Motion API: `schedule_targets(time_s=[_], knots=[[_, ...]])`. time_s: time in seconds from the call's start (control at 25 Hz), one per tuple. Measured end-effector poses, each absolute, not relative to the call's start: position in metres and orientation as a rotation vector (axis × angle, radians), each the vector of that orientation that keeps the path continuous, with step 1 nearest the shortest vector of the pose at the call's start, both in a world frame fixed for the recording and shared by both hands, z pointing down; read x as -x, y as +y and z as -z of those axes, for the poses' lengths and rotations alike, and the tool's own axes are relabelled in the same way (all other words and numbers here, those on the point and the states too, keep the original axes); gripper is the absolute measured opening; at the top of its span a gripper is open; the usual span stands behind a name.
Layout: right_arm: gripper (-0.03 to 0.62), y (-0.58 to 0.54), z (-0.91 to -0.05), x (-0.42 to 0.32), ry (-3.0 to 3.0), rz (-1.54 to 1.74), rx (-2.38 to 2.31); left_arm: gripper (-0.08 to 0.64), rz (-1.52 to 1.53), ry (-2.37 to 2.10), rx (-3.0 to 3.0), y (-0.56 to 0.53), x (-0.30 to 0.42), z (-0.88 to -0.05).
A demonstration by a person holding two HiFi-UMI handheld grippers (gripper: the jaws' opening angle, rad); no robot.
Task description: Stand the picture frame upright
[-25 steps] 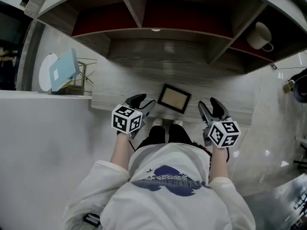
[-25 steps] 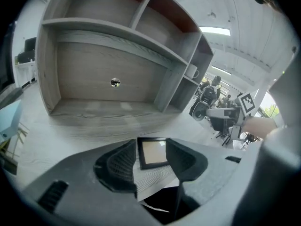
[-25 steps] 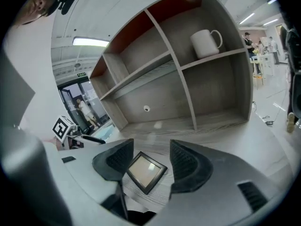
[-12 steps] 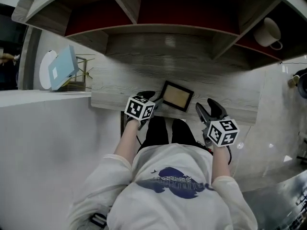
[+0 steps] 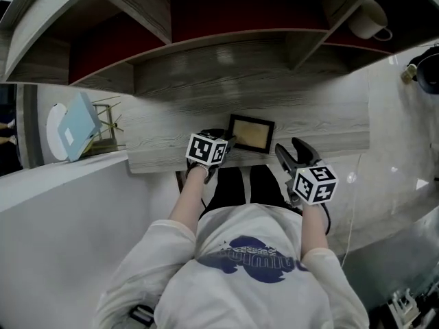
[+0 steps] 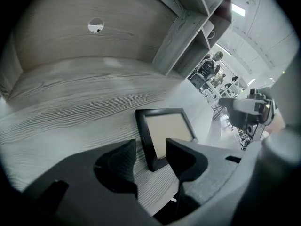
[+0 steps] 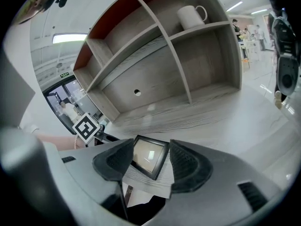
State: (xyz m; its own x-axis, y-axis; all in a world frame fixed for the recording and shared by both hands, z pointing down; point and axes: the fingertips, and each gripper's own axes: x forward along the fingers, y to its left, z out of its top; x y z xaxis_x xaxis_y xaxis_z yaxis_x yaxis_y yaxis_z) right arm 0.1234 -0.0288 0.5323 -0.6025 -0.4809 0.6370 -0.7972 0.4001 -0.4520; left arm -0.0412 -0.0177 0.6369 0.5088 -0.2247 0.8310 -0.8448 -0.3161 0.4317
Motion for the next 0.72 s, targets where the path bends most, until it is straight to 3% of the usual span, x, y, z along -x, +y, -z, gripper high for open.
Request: schedule_targets(time_s=[0.72], knots=[[0.233,-0.027,-0.549,-0.126,-2.179,-1.119,-1.236,0.158,-0.969,-0.83,-1.782,-0.025,0.041,-0.653]])
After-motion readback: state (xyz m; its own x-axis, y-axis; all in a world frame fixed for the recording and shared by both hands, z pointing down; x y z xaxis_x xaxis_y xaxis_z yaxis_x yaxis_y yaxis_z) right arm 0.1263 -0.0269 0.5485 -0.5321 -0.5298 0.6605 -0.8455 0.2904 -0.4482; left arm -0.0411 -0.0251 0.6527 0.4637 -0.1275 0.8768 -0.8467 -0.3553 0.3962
